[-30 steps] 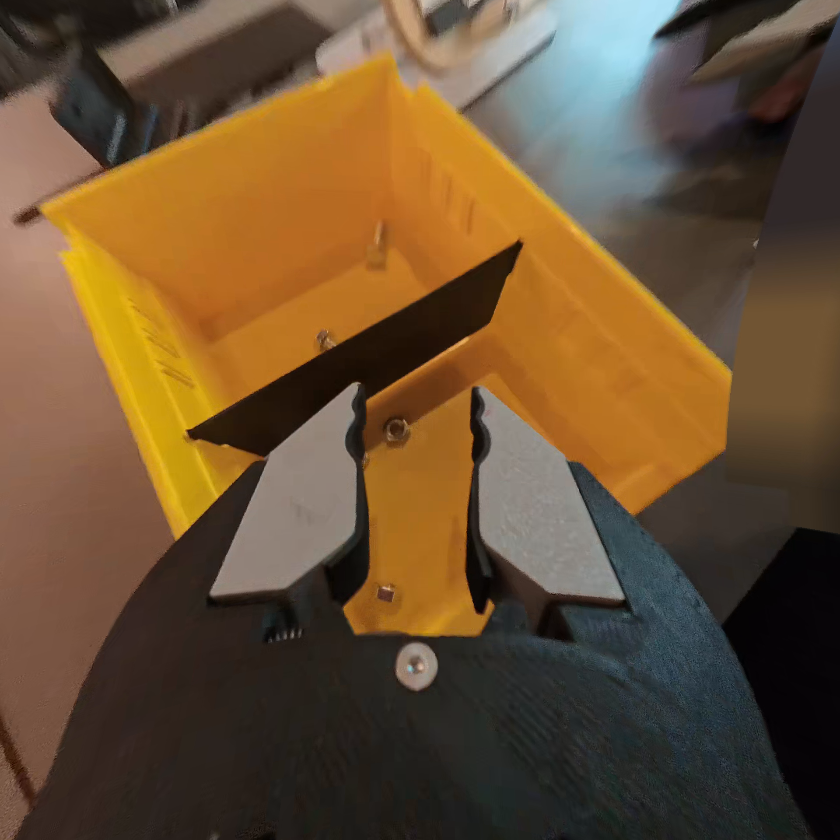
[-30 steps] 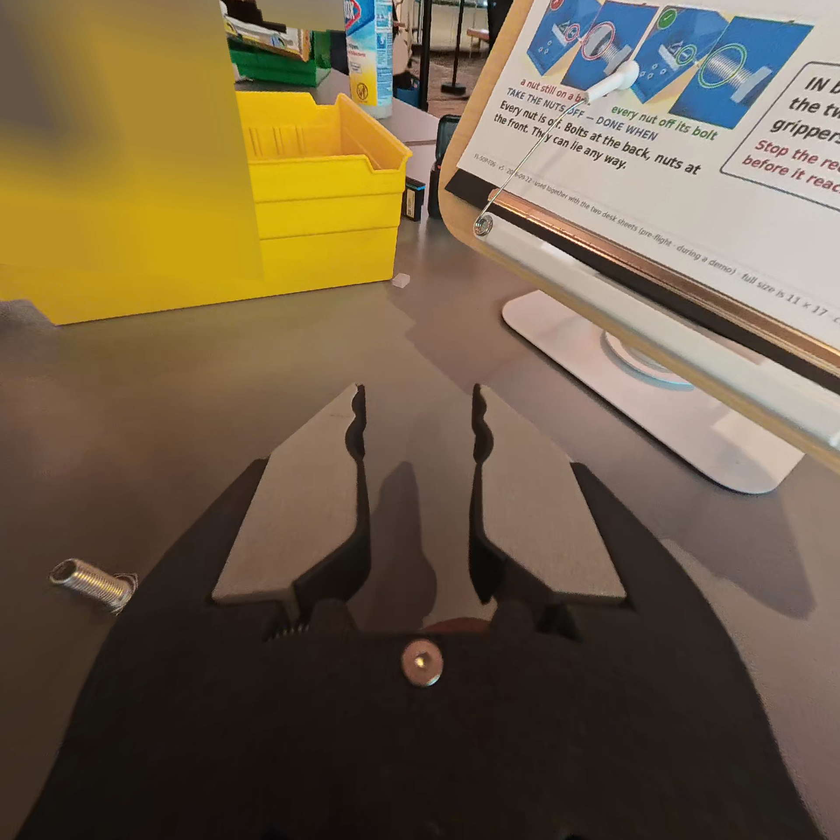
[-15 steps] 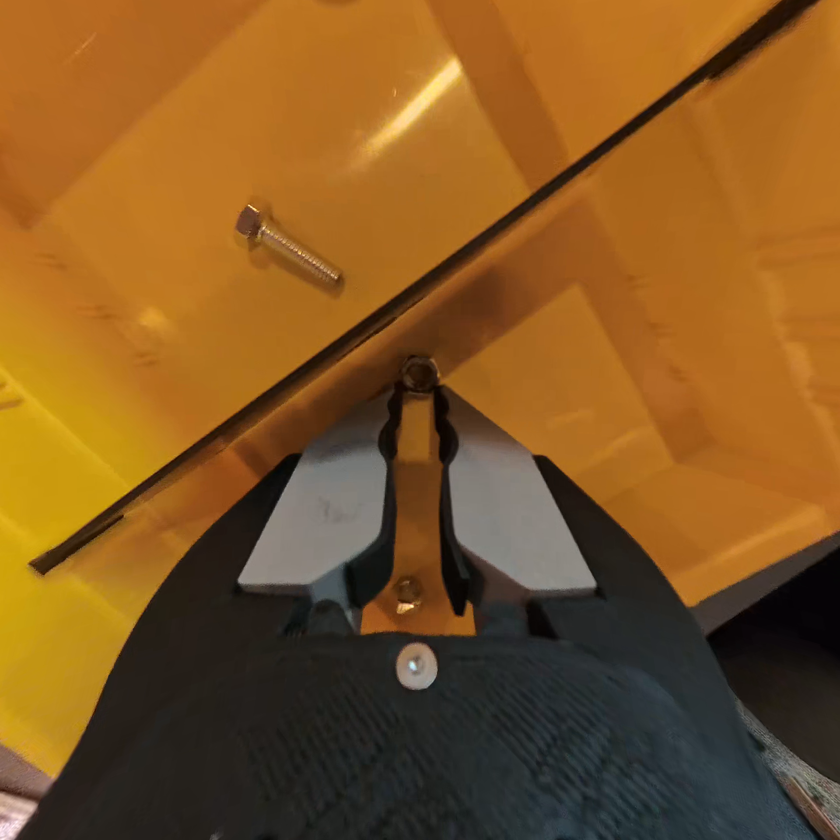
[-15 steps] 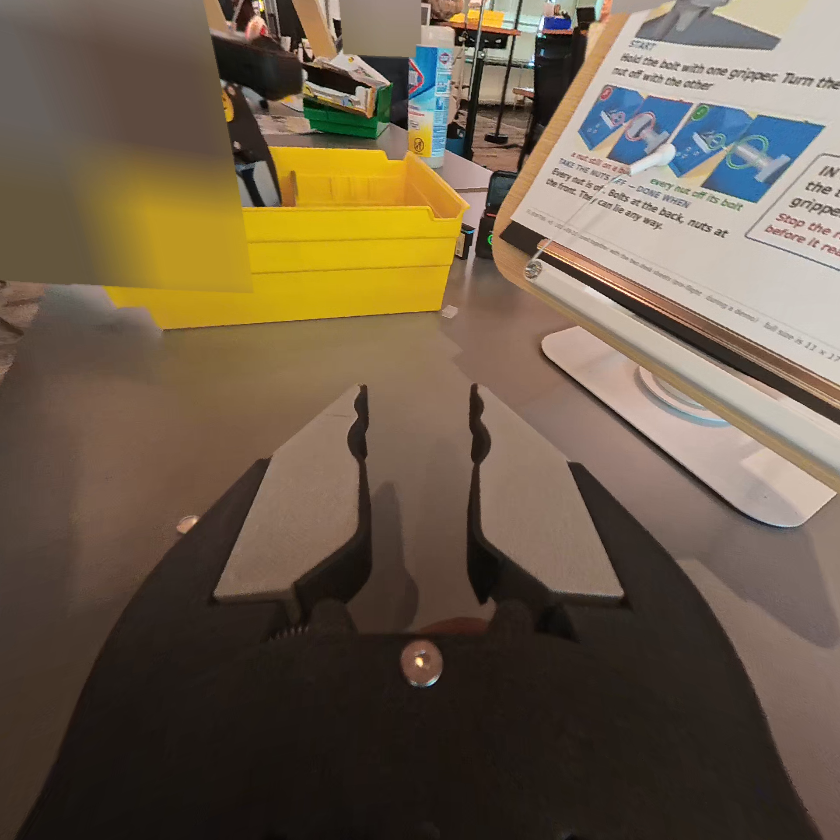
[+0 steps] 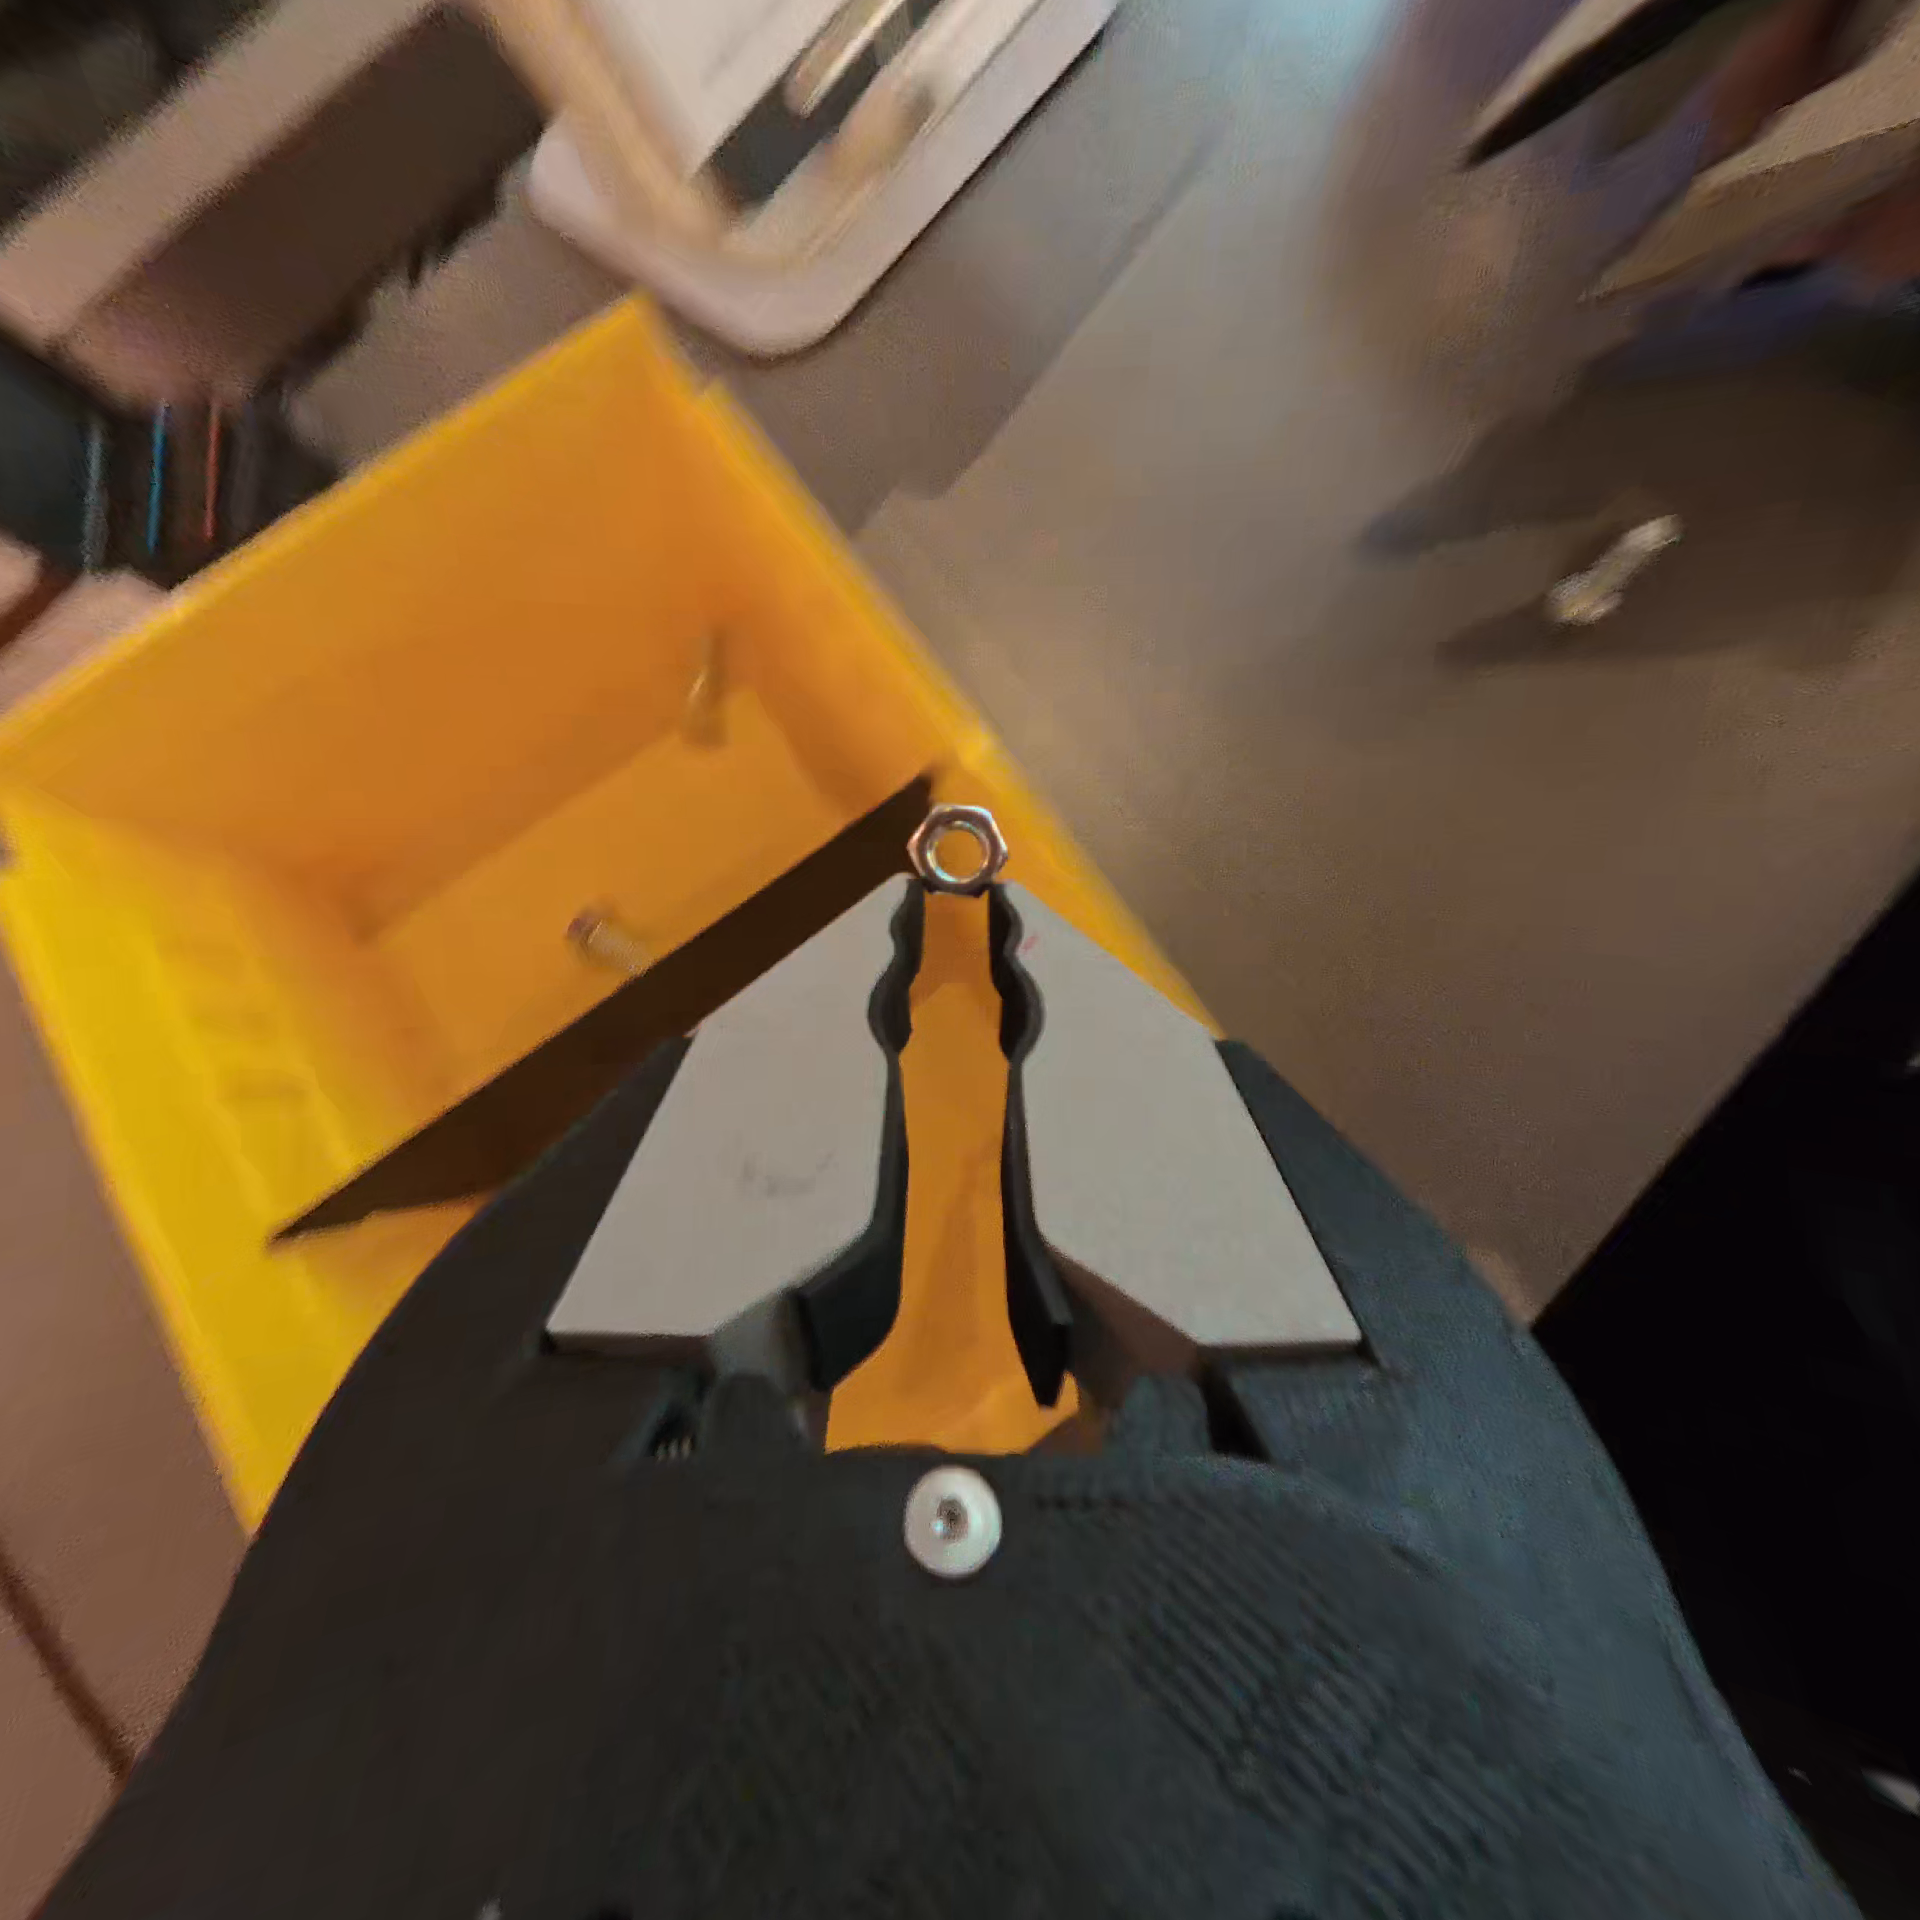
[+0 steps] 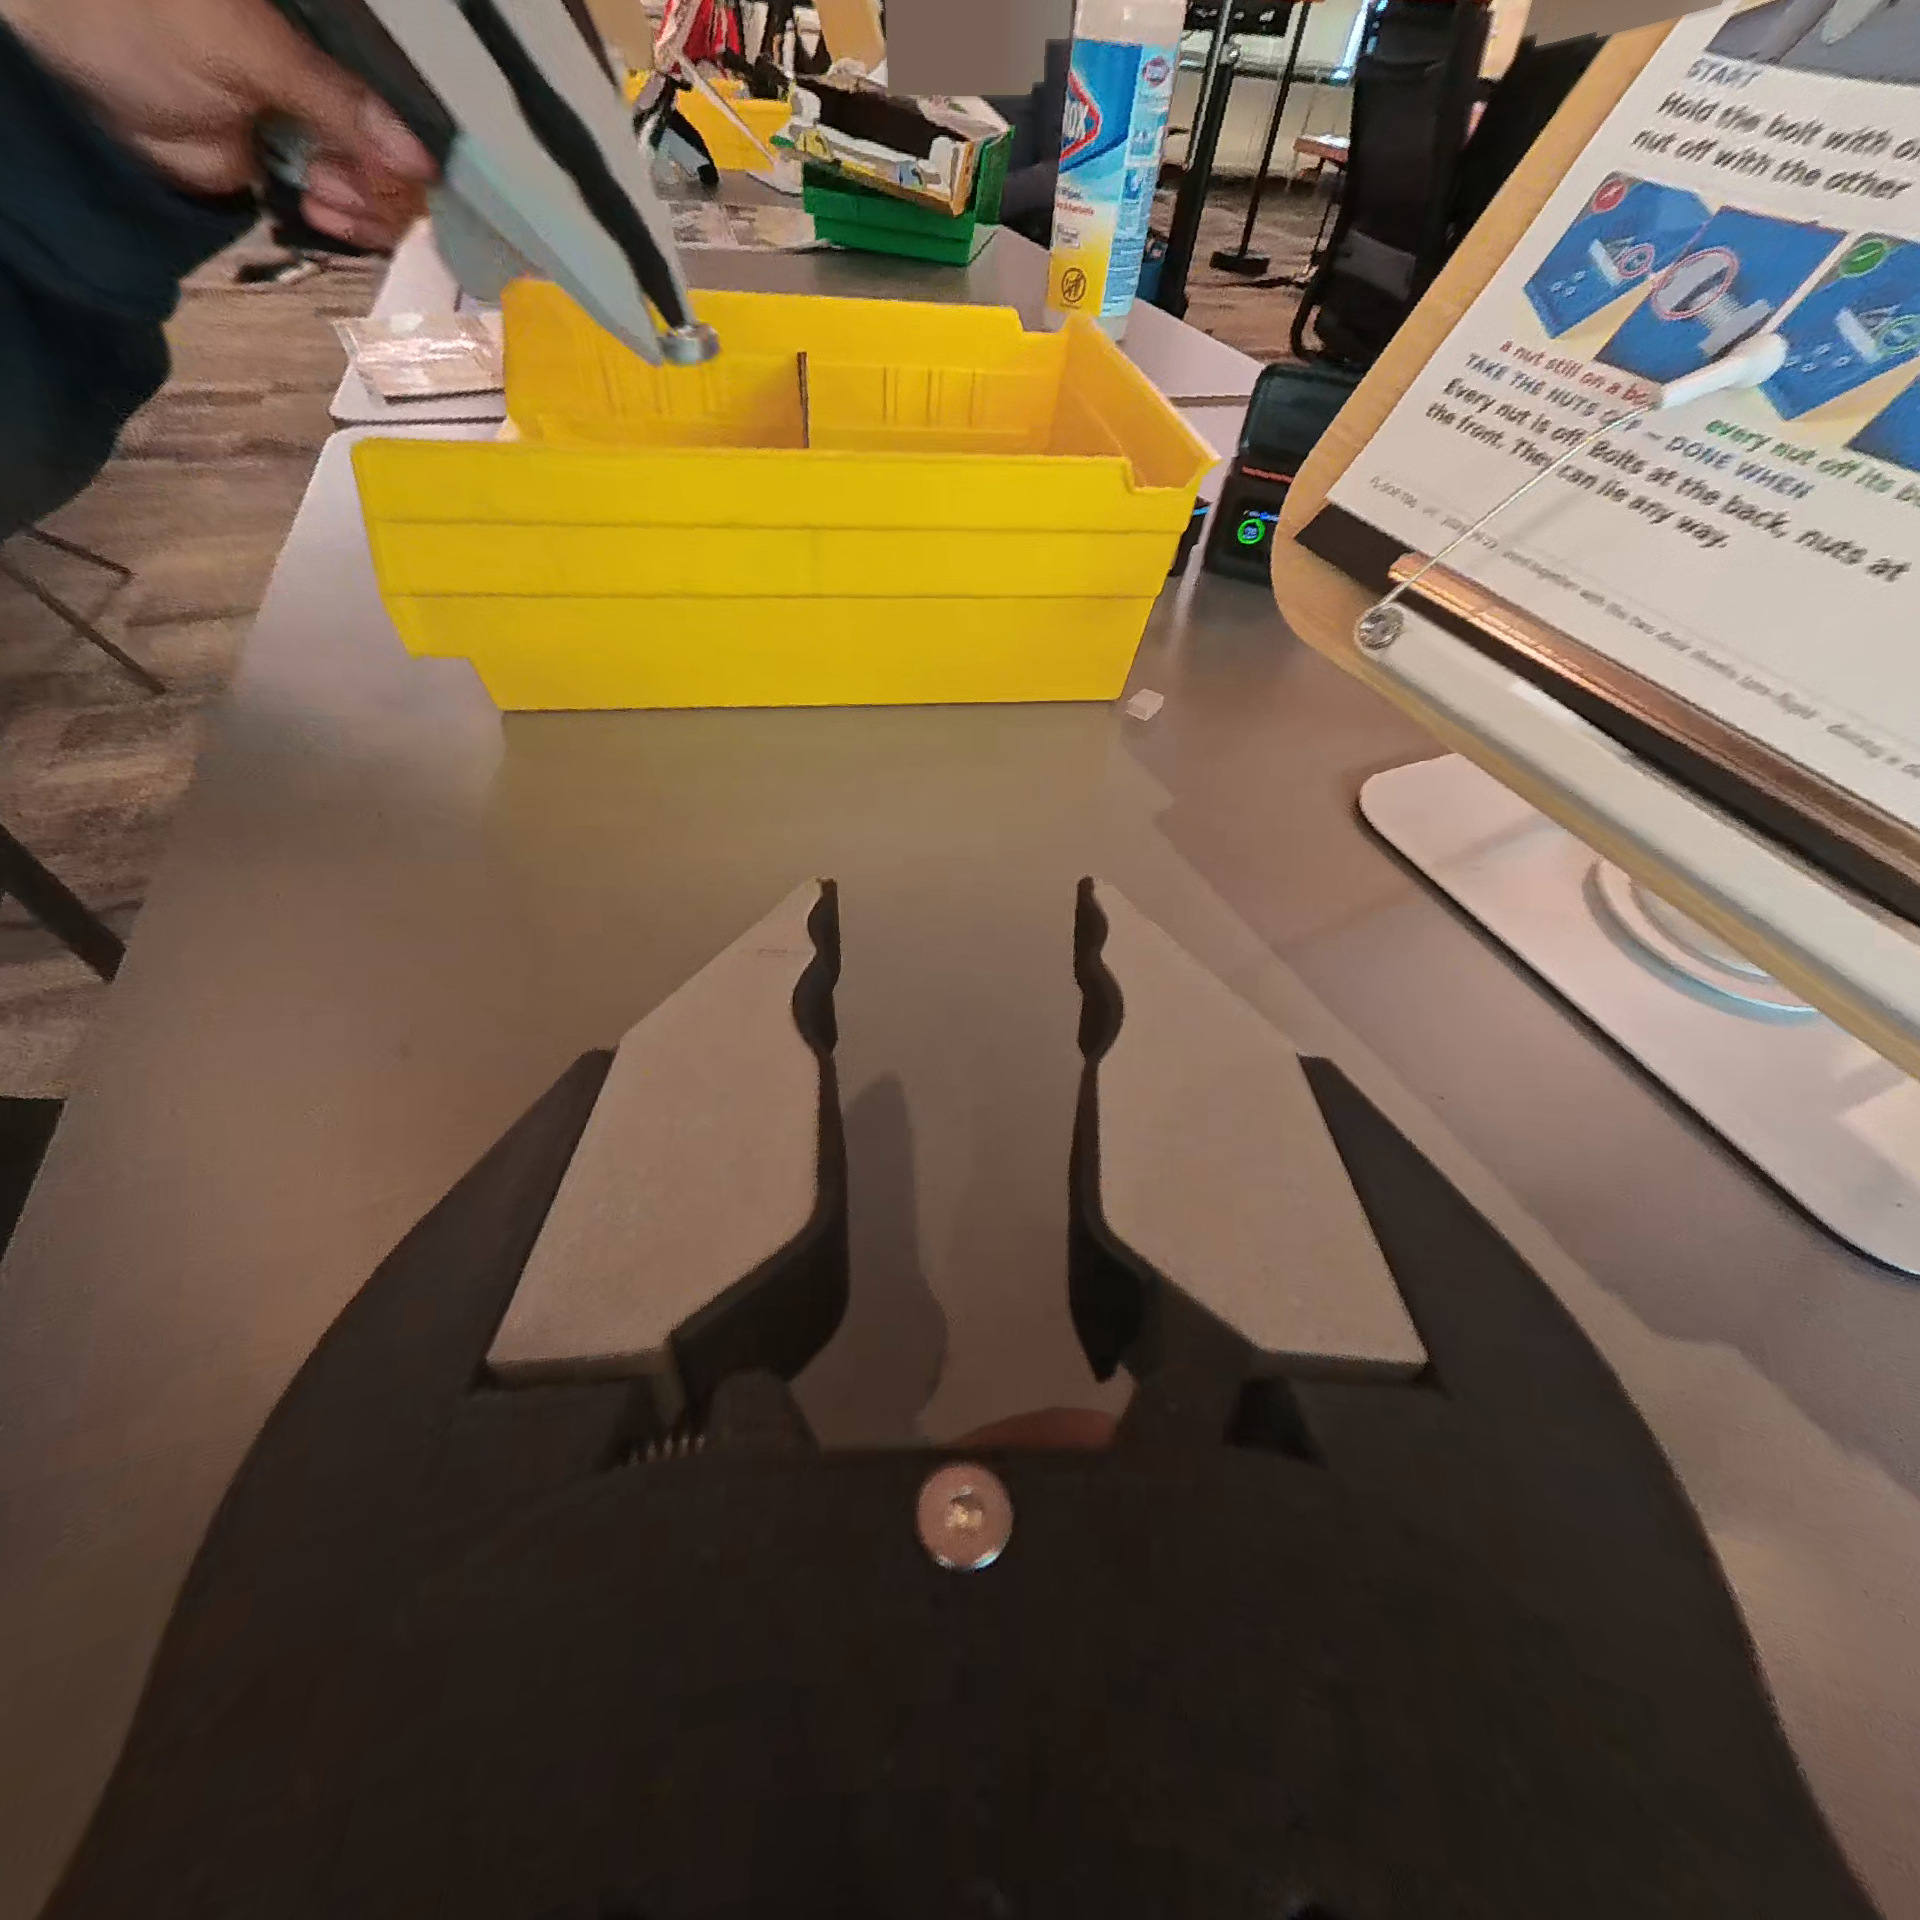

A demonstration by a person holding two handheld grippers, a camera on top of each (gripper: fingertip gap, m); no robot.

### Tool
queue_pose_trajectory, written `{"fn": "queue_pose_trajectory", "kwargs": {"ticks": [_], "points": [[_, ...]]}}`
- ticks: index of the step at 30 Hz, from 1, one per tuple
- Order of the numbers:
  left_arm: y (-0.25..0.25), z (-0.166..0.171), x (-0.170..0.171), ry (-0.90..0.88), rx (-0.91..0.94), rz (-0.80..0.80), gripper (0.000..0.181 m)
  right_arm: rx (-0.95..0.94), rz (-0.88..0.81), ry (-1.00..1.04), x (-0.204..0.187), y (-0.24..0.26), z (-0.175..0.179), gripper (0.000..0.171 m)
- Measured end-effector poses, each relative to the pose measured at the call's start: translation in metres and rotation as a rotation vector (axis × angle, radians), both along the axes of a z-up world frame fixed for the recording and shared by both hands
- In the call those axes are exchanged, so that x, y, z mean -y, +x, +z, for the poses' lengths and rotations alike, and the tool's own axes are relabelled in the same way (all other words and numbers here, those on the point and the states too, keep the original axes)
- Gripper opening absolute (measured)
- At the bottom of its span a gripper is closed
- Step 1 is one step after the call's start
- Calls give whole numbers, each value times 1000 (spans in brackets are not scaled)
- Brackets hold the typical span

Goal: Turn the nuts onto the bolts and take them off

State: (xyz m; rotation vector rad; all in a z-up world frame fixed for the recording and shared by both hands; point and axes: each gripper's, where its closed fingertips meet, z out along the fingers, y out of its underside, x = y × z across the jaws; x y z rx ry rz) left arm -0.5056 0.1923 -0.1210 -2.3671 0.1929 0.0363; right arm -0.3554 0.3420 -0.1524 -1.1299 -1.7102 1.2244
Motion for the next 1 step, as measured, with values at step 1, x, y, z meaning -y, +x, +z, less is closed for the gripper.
{"fn": "queue_pose_trajectory", "kwargs": {"ticks": [1], "points": [[23,8,-12,31,-17,-49,10,-5,-10,-6,-3,1,3,42]]}}
